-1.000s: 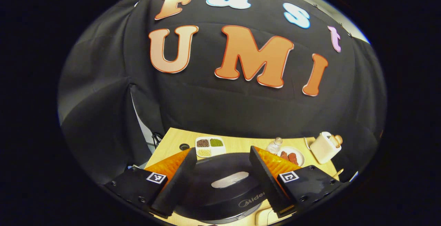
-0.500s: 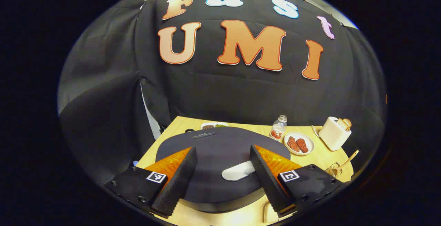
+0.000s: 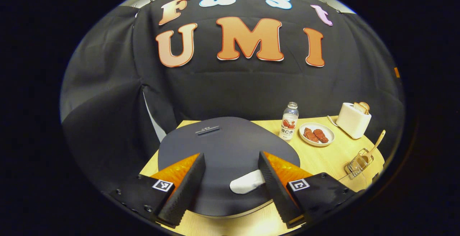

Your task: Close the left gripper, press the button to open the rice cooker; take a wooden spoon from the chopstick holder with the right hand, scoop a spoonful of rice and pour it into the rice cooker, then put the wooden spoon back into the chopstick holder.

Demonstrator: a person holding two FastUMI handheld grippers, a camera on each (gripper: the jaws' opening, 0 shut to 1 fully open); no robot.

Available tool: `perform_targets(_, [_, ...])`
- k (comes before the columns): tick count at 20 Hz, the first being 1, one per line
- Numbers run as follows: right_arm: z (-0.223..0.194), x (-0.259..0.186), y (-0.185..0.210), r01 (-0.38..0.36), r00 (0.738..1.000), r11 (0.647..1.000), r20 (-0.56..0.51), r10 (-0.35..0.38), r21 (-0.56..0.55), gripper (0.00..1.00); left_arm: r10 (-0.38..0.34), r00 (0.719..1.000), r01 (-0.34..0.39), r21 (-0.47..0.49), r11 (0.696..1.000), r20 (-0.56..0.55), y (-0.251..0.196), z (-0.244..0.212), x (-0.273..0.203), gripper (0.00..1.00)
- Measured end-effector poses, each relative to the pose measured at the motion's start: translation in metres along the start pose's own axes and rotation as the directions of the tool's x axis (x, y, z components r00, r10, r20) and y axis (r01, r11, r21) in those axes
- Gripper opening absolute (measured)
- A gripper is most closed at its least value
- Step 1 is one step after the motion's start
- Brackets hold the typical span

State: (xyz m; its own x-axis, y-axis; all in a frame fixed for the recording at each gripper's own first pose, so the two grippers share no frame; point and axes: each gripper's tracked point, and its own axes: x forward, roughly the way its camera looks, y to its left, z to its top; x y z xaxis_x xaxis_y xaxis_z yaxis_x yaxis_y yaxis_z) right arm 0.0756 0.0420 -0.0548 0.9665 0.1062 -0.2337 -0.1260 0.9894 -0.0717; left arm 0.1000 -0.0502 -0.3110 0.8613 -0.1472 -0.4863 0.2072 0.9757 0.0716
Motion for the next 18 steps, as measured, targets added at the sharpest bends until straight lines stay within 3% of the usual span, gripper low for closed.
perform_targets(4, [-0.005, 0.003, -0.001, 0.007, 1.000, 1.000, -0.016, -0.007, 0.008, 0.95, 0.008, 0.999, -0.006, 0.051, 0.999, -0.043, -0.007, -0.009, 0.009, 1.00])
perform_targets(8, [-0.012, 0.001, -0.002, 0.010, 1.000, 1.000, -0.026, -0.009, 0.007, 0.95, 0.001, 0.999, -0.004, 0.073, 0.997, 0.040, -0.008, -0.001, 0.011, 1.00])
perform_targets(13, [-0.006, -0.002, -0.007, 0.018, 1.000, 1.000, -0.009, -0.018, 0.000, 0.95, -0.017, 1.000, 0.018, 0.030, 0.999, -0.012, -0.001, 0.003, 0.012, 1.00])
perform_targets(15, [0.004, -0.003, -0.009, 0.018, 1.000, 1.000, 0.008, -0.018, 0.006, 0.95, -0.005, 1.000, 0.005, 0.018, 1.000, 0.002, 0.001, 0.026, 0.002, 0.99])
perform_targets(18, [0.027, -0.005, -0.015, 0.023, 0.998, 1.000, 0.051, -0.024, 0.007, 0.95, -0.008, 0.994, 0.004, 0.030, 1.000, 0.108, -0.003, 0.087, -0.018, 0.97])
